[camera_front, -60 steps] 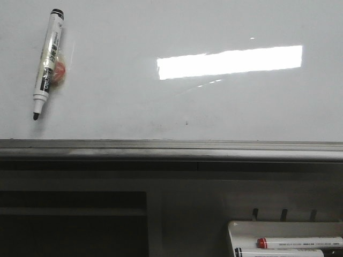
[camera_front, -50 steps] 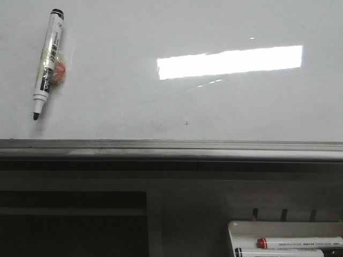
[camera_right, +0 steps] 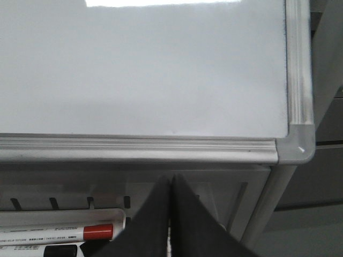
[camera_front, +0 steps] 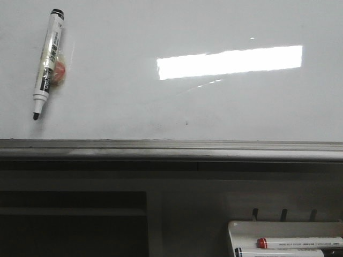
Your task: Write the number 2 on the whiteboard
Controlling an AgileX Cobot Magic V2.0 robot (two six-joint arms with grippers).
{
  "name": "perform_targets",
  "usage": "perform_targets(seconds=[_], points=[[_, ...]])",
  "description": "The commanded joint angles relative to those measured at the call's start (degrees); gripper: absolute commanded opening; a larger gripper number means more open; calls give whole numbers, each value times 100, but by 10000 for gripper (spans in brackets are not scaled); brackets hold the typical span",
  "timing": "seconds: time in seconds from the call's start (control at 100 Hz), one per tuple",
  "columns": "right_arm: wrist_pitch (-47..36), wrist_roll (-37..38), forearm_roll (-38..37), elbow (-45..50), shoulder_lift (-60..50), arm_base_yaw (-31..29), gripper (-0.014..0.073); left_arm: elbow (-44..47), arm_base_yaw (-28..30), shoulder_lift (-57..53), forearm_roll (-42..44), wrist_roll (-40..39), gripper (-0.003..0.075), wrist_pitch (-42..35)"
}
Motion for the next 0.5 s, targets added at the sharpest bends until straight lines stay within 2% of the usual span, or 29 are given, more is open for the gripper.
perform_targets(seconds=[0.0, 0.17, 0.3, 0.37, 0.49], points=[[-74, -6, 0, 131, -117, -41, -71, 70, -3, -166, -39, -37, -20, -346], [-74, -6, 0, 131, -117, -41, -71, 70, -3, -166, 80, -37, -20, -403], [-226, -6, 0, 131, -117, -41, -71, 70, -3, -166, 80, -37, -20, -1090], [-589, -6, 0, 131, -117, -41, -71, 70, -3, -166, 80, -37, -20, -1566], [-1762, -6, 0, 131, -117, -41, -71, 70, -3, -166, 80, -37, -20, -2061]])
